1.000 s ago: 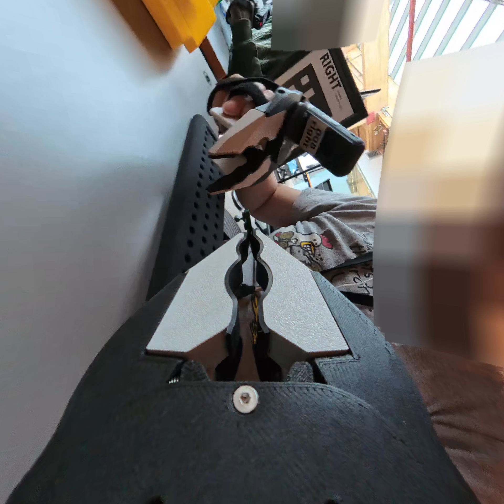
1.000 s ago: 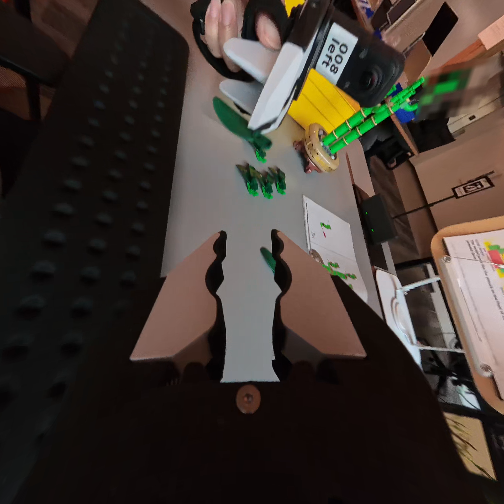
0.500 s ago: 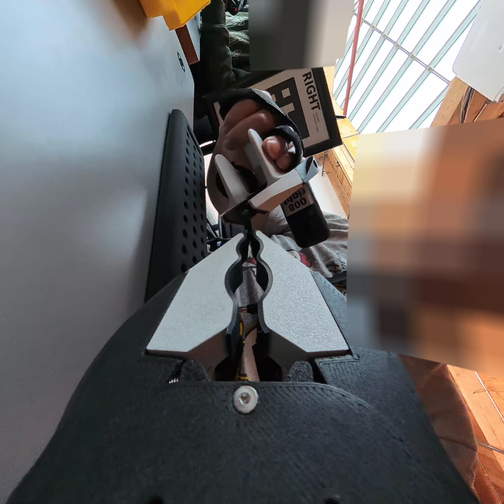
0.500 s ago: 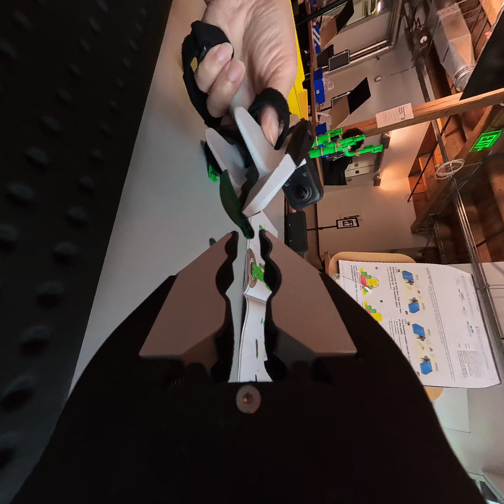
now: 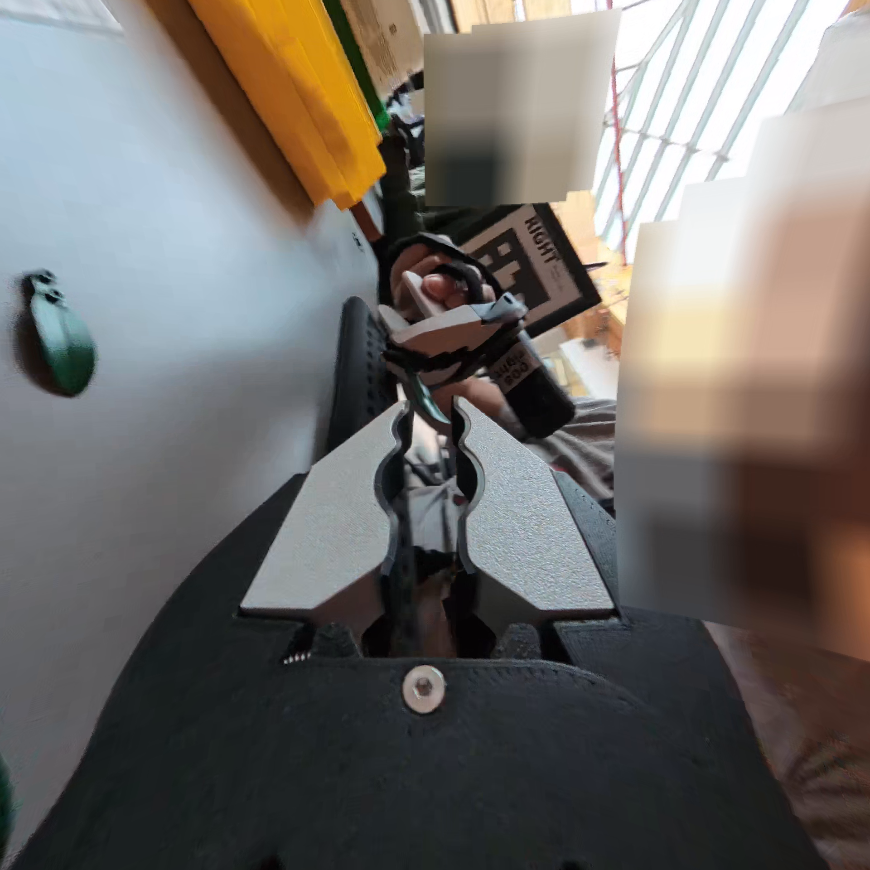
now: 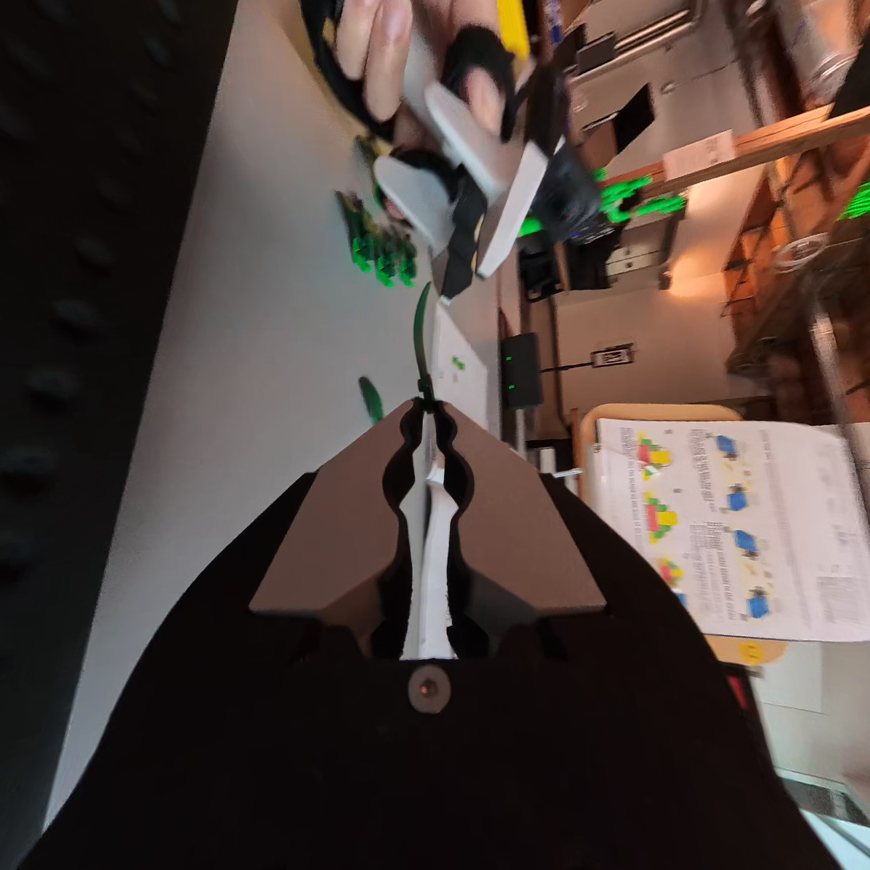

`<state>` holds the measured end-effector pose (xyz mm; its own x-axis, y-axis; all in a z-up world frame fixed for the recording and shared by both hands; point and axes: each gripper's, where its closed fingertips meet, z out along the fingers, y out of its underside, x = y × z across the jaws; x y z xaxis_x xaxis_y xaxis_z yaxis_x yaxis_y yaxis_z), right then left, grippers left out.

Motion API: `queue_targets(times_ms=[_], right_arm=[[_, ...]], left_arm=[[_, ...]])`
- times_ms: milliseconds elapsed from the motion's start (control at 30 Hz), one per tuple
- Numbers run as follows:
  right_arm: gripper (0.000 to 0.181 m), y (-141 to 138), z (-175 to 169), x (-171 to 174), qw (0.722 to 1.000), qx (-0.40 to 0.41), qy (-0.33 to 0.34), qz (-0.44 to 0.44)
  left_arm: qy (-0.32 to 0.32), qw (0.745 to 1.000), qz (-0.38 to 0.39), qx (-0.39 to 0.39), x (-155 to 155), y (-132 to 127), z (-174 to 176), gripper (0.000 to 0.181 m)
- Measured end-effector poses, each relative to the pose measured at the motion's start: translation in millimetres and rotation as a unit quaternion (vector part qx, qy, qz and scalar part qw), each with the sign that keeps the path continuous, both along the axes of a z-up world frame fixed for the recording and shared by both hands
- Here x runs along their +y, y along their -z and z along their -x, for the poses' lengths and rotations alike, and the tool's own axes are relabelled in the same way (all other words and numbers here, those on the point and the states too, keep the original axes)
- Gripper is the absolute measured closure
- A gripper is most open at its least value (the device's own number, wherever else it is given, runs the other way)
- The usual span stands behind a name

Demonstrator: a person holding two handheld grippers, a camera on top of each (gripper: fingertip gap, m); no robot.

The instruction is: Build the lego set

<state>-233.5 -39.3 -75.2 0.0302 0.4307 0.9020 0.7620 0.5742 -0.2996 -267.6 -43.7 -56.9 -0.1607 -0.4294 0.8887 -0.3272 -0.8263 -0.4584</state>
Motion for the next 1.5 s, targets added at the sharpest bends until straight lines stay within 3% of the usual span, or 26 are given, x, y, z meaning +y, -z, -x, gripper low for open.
queue_targets(times_ms=[33,133,267,367,467,567,700,833,867,900,1000,1100,1200,1267,1500], right_arm=[[0.178,7.2,-1.7,1.2,0.999,-0.004,0.003,0.034],[0.178,36.1,-2.0,-4.2,0.975,0.003,-0.005,0.224],[0.179,48.0,2.3,-25.5,0.870,0.030,-0.045,0.490],[0.178,45.7,0.7,-27.8,0.830,0.028,-0.060,0.554],[0.178,43.9,1.5,-32.2,0.815,0.022,-0.069,0.575],[0.178,51.1,-1.3,-31.9,0.814,0.002,-0.056,0.578],[0.178,58.8,-2.7,-32.7,0.804,-0.007,-0.047,0.593],[0.176,62.6,-3.0,-20.4,0.822,0.011,-0.041,0.568],[0.162,58.1,0.2,-12.2,0.834,0.041,-0.042,0.549],[0.150,51.3,3.0,-3.0,0.847,0.074,-0.042,0.524],[0.151,34.0,-0.6,20.1,0.916,0.104,-0.033,0.386],[0.157,24.8,2.1,25.5,0.961,0.075,-0.026,0.266],[0.174,27.4,6.8,27.4,0.973,0.050,-0.018,0.224],[0.177,26.8,7.5,29.6,0.975,0.050,-0.013,0.217],[0.167,28.2,5.3,30.0,0.970,0.047,-0.008,0.239]], left_arm=[[-0.014,0.998,-0.057,0.017,0.4,5.0,4.9,0.167],[-0.048,0.969,-0.230,0.071,-1.5,17.2,14.1,0.160],[-0.042,0.924,-0.376,0.059,-24.3,7.0,6.6,0.150],[-0.031,0.874,-0.472,0.115,-25.7,22.1,-0.2,0.143],[-0.025,0.841,-0.520,0.148,-23.6,34.9,-9.6,0.150],[-0.013,0.842,-0.509,0.178,-18.7,50.2,-17.0,0.153],[0.023,0.880,-0.449,0.152,-31.4,54.9,-26.1,0.174],[-0.006,0.910,-0.385,0.155,-23.0,57.8,-29.7,0.181],[-0.027,0.916,-0.366,0.162,-16.1,58.1,-28.7,0.181],[-0.052,0.925,-0.337,0.167,-8.3,57.2,-27.3,0.181],[-0.117,0.967,-0.193,0.116,6.0,39.6,-25.8,0.181],[-0.153,0.977,-0.124,0.085,16.7,35.7,-23.7,0.181],[-0.171,0.972,-0.132,0.096,22.0,41.6,-22.3,0.181],[-0.176,0.970,-0.136,0.099,24.3,40.8,-20.4,0.181],[-0.175,0.971,-0.132,0.094,23.5,40.1,-19.7,0.181]])
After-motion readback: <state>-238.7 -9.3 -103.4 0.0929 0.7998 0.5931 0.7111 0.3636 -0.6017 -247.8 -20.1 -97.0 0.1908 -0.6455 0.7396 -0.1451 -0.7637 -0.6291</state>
